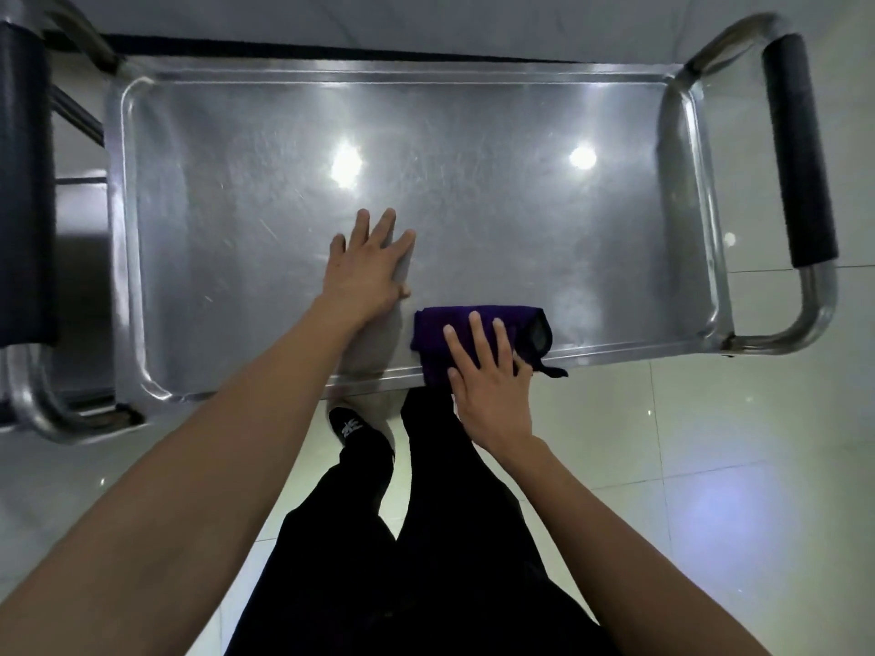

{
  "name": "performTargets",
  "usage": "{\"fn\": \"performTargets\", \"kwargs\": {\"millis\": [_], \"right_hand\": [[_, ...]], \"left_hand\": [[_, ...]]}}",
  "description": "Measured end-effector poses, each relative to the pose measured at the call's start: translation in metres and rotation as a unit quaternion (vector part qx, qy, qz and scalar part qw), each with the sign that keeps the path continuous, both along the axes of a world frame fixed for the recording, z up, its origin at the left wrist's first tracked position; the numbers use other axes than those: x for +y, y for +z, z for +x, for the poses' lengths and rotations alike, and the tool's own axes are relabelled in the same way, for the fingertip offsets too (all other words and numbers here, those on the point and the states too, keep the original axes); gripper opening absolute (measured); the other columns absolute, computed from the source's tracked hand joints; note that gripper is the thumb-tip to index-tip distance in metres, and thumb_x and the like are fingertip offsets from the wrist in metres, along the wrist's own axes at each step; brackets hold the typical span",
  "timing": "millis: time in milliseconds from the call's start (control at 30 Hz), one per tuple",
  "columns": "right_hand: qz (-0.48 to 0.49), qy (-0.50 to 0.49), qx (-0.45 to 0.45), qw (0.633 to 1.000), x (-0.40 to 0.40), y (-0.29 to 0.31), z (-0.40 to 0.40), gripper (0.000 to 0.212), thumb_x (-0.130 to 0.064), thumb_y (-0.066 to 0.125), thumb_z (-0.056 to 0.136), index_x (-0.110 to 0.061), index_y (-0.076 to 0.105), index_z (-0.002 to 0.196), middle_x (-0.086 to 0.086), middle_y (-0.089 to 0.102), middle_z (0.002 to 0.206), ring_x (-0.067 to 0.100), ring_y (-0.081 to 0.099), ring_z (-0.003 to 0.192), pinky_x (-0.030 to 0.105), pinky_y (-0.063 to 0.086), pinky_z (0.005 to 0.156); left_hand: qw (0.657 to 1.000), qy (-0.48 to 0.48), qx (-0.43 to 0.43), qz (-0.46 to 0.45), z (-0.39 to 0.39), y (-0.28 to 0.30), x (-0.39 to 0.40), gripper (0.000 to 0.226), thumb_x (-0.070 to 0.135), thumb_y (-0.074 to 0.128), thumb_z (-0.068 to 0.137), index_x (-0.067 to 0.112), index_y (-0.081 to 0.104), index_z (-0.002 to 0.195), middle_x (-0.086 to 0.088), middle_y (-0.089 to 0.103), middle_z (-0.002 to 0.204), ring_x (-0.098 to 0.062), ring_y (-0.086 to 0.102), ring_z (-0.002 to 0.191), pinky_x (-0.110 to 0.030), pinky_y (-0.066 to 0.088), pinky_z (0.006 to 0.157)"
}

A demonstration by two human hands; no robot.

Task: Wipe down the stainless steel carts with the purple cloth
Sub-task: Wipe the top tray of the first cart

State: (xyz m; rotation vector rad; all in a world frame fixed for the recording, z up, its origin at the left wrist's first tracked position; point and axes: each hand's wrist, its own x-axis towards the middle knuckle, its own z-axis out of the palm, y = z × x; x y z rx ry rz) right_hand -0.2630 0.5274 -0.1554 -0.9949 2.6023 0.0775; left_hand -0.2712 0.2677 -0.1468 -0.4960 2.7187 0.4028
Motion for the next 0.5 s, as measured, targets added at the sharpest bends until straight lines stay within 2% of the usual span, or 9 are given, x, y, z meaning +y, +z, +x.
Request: {"fn": "performTargets", "kwargs": {"millis": [133, 267, 367, 500], "right_hand": [[0.009, -0.006, -0.003, 1.000, -0.008, -0.002, -0.001, 0.054, -0.043, 0.013, 0.106, -0.036, 0.004, 0.159, 0.002, 0.000, 0.168, 0.031, -0.003, 0.154, 0.058, 0.023, 0.115], [0.008, -0.006, 0.017, 1.000, -0.014, -0.005, -0.009, 0.053, -0.041, 0.016, 0.107, -0.035, 0.005, 0.159, 0.003, 0.004, 0.168, 0.032, -0.002, 0.154, 0.063, 0.012, 0.119], [-0.004, -0.006, 0.015, 1.000, -0.022, -0.005, -0.021, 0.054, -0.039, 0.020, 0.108, -0.035, 0.005, 0.159, 0.003, 0.003, 0.168, 0.032, -0.003, 0.154, 0.063, 0.010, 0.119], [0.002, 0.014, -0.002, 1.000, -0.054, -0.003, -0.051, 0.056, -0.042, 0.016, 0.106, -0.037, 0.000, 0.159, 0.001, -0.006, 0.168, 0.030, -0.010, 0.154, 0.063, 0.005, 0.119]], "left_hand": [[1.000, -0.005, 0.015, 0.006, 0.006, 0.001, -0.005, 0.080, 0.053, 0.064, 0.089, 0.026, 0.025, 0.154, -0.003, 0.006, 0.166, -0.030, 0.002, 0.153, -0.053, 0.025, 0.116], [0.996, 0.053, 0.071, 0.010, 0.015, 0.002, -0.022, 0.068, 0.046, 0.063, 0.093, 0.013, 0.039, 0.147, -0.013, 0.032, 0.157, -0.032, 0.019, 0.150, -0.052, 0.028, 0.115], [0.994, 0.095, 0.053, -0.027, 0.026, -0.003, -0.039, 0.068, 0.056, 0.059, 0.092, 0.022, 0.039, 0.147, -0.012, 0.029, 0.157, -0.038, 0.012, 0.150, -0.061, 0.024, 0.114], [0.995, 0.094, 0.020, -0.027, 0.026, -0.004, -0.050, 0.067, 0.064, 0.057, 0.089, 0.030, 0.037, 0.143, -0.008, 0.028, 0.155, -0.037, 0.012, 0.148, -0.071, 0.023, 0.111]]}}
